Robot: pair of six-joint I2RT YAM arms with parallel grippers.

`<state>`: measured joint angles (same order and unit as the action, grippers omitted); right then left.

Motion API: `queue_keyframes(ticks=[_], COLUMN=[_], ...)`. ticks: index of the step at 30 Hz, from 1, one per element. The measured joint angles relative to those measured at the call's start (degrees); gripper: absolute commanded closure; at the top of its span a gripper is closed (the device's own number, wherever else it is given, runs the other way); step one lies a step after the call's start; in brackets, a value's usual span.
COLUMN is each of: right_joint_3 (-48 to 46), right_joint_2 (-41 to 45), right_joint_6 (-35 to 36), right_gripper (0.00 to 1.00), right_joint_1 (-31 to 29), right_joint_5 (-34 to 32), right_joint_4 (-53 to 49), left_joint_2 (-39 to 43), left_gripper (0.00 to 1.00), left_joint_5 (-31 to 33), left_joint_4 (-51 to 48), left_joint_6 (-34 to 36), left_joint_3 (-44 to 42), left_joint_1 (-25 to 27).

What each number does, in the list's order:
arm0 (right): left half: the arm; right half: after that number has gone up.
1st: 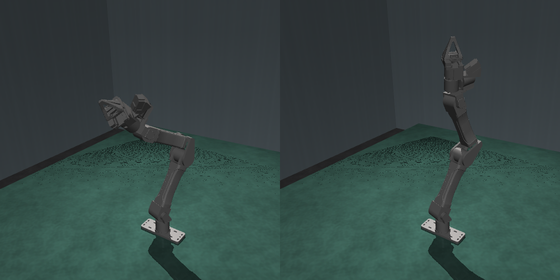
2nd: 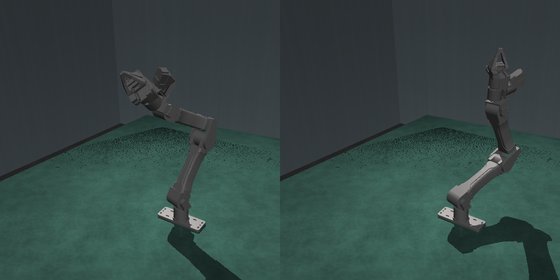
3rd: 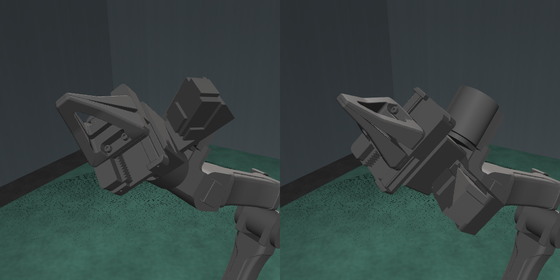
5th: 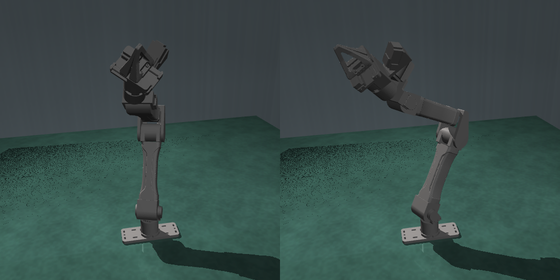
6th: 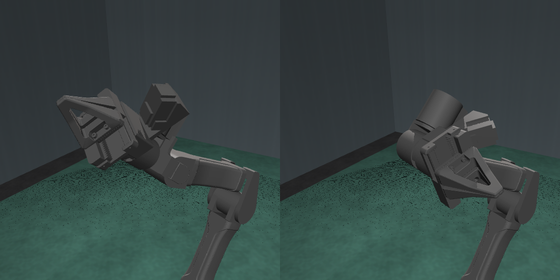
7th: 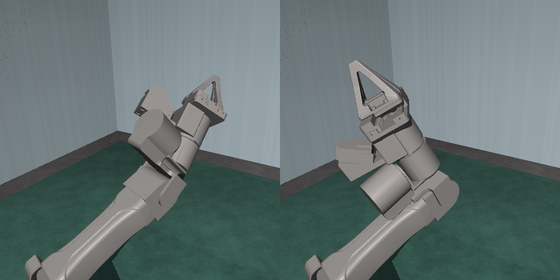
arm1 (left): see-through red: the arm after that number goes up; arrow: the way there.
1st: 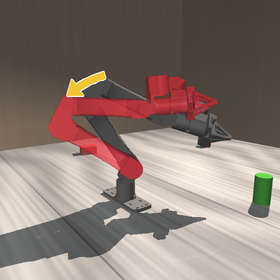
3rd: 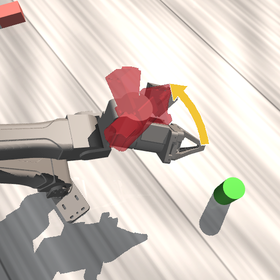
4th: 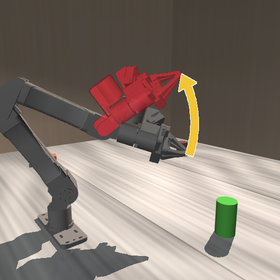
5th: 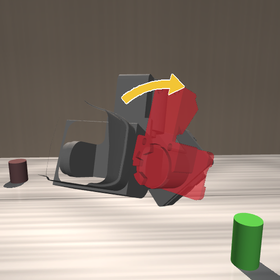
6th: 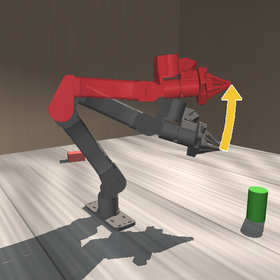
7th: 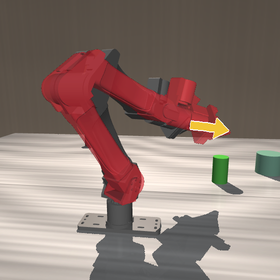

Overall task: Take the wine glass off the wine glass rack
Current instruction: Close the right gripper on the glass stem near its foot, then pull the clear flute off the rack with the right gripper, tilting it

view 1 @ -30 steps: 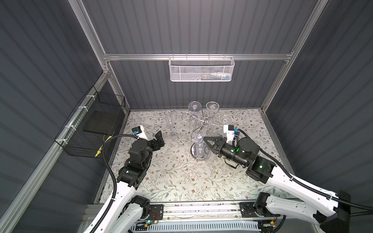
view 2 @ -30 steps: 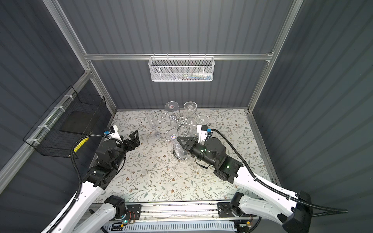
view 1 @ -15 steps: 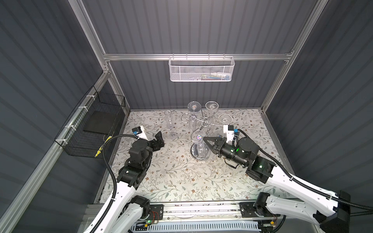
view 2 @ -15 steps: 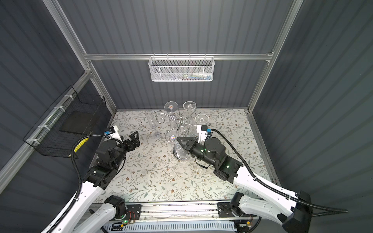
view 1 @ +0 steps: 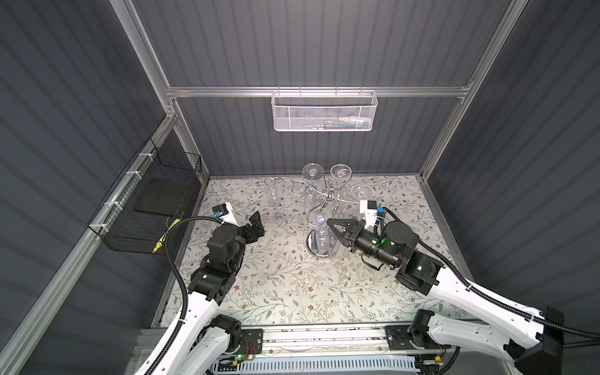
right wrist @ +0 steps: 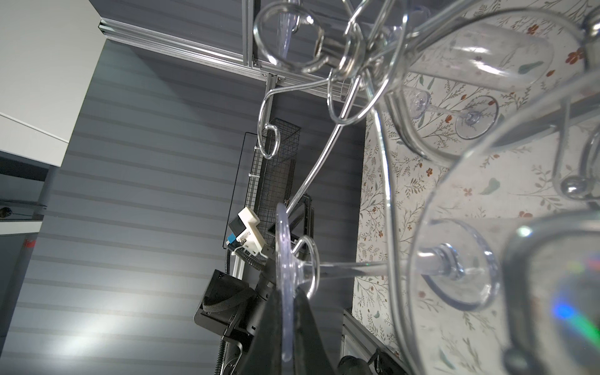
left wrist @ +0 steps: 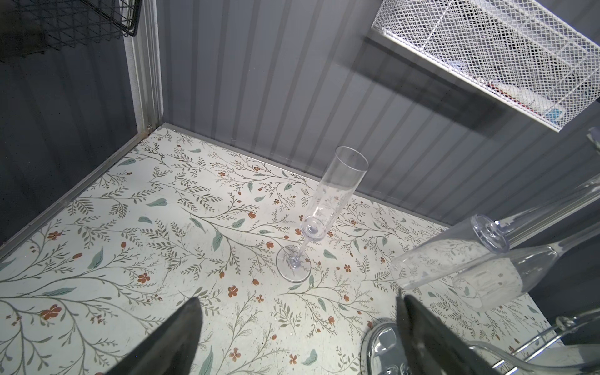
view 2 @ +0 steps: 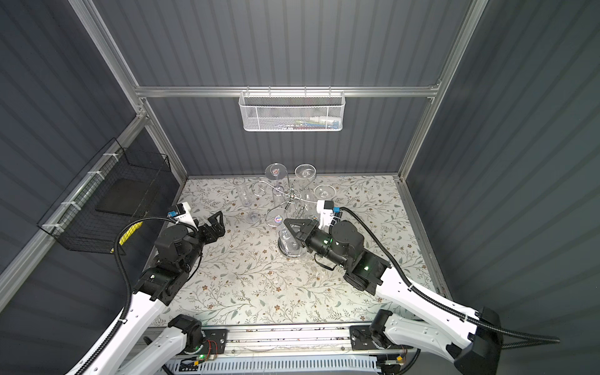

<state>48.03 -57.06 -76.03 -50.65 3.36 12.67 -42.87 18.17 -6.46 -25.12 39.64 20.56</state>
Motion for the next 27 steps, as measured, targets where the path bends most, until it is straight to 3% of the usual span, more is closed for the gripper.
queue_keyframes(ticks=[27], right_joint_3=[3.19], right_joint_2=[-0.50], right_joint_6=[-0.55], right_gripper=[1.00], right_joint_1=[0.04], right_joint_5=[3.65], right_joint_4=[0.24], left_joint_2=[0.02], left_gripper=[0.05], left_joint_5=[0.00], left_joint_4=[0.00], left_joint_6=[0.02], left_joint_3=[0.02], left_joint_1=[0.00])
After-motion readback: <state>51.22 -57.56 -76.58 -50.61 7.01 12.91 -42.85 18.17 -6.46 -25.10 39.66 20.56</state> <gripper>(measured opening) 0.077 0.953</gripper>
